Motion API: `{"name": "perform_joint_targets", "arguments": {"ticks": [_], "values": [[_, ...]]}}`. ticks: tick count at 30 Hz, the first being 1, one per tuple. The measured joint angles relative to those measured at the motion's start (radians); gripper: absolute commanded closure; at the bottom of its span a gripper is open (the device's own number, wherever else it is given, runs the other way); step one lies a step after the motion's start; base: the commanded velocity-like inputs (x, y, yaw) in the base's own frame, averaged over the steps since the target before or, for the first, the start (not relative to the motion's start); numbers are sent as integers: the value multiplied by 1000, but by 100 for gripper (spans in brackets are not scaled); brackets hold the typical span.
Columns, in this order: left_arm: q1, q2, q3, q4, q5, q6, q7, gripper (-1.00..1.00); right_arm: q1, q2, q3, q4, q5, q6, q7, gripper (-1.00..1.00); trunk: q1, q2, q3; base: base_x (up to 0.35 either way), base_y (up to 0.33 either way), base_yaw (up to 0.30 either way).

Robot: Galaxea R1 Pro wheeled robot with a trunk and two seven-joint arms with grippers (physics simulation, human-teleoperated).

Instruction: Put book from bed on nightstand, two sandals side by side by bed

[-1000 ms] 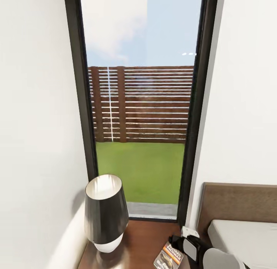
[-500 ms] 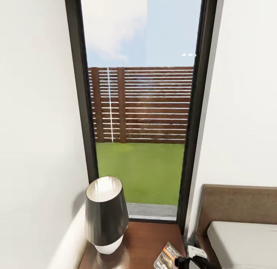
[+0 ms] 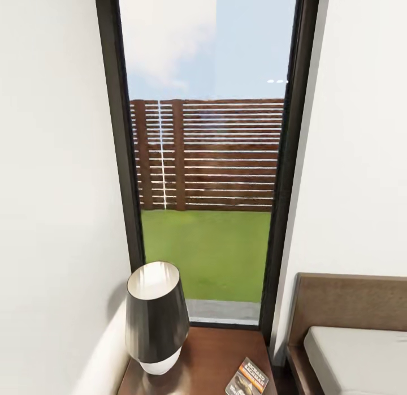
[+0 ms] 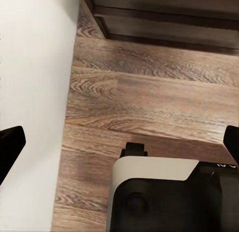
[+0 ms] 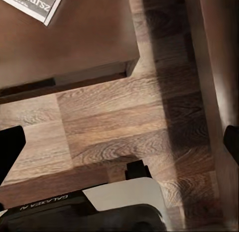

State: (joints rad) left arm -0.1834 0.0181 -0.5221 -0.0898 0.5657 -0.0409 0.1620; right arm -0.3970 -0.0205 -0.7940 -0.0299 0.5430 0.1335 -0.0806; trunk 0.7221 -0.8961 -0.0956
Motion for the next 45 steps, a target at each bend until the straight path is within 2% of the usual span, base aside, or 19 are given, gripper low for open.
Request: {"name": "perform_joint_targets", "arguments": {"ticks": [7, 12, 21, 30, 45], "values": [[25, 0, 1, 0, 0, 0, 0, -100, 69, -13, 4, 1, 2, 0, 0, -100, -27, 49, 22, 0, 0, 0], [40, 0, 0, 0, 0, 0, 0, -100, 100, -13, 20, 10, 40, 1, -3, -100, -46, 84, 38, 0, 0, 0], [57, 0, 0, 0, 0, 0, 1, -100, 154, -12, 26, 15, 106, 2, -3, -100, -81, 147, 66, 0, 0, 0], [71, 0, 0, 0, 0, 0, 0, -100, 188, -13, 27, 15, 123, 1, -3, -100, -115, 209, 93, 0, 0, 0], [109, 1, 2, 0, 1, 0, 1, -100, 224, -14, 26, 15, 126, 2, -2, -100, -173, 314, 140, 0, 0, 0]]}}
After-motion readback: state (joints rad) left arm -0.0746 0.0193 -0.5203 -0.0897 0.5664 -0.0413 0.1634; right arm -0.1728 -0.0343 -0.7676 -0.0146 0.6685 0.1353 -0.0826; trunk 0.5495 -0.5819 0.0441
